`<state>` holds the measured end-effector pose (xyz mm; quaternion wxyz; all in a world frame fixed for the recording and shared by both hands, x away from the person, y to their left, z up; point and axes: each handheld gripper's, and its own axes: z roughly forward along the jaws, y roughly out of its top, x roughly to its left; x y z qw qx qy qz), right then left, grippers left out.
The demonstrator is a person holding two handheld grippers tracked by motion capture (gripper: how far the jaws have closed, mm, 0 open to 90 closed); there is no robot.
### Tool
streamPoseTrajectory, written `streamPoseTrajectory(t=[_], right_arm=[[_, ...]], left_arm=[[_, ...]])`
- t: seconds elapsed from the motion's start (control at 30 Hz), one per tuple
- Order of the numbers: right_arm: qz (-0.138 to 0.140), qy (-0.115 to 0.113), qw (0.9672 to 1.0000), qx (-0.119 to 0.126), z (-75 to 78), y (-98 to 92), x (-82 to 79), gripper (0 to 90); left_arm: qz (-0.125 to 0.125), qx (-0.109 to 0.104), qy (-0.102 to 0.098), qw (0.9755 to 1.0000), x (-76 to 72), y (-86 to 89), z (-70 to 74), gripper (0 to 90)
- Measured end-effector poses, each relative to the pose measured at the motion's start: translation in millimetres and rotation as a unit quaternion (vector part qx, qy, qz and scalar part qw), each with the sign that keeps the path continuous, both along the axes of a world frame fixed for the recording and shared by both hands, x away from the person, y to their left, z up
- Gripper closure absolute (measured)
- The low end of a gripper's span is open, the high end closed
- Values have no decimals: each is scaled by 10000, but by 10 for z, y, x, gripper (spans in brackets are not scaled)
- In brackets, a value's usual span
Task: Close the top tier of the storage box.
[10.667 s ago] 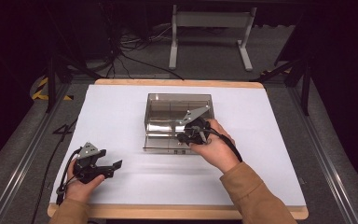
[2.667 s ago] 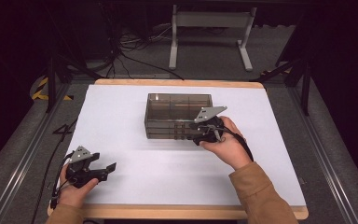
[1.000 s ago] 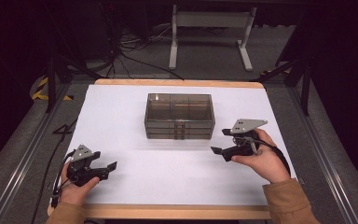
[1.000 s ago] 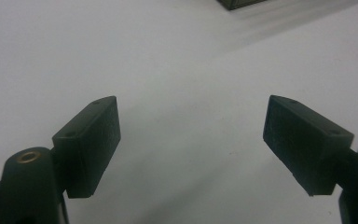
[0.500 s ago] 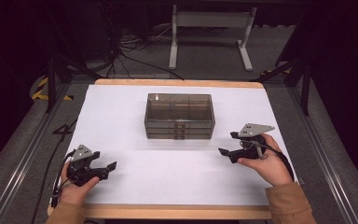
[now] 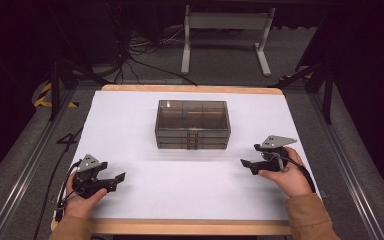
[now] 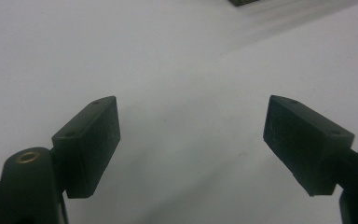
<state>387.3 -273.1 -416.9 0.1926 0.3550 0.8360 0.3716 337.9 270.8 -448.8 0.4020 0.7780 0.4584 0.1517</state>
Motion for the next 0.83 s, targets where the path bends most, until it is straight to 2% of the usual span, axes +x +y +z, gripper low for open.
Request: streamPoseTrajectory(t=[0.17, 0.4, 0.7, 0.83], right_arm=[[-215, -1, 9997, -98, -127, -75, 18, 217], [-310, 31, 9994, -139, -233, -105, 18, 215], [-309, 30, 9994, -157, -261, -79, 14, 207], [-323, 9, 9994, -82, -231, -71, 4, 204]], left_arm=[[13, -9, 18, 10000, 18, -10, -11, 190], [27, -4, 4, 10000, 23, -4, -17, 190], [18, 20, 23, 10000, 31, -4, -20, 189], [37, 27, 34, 10000, 30, 0, -22, 186]])
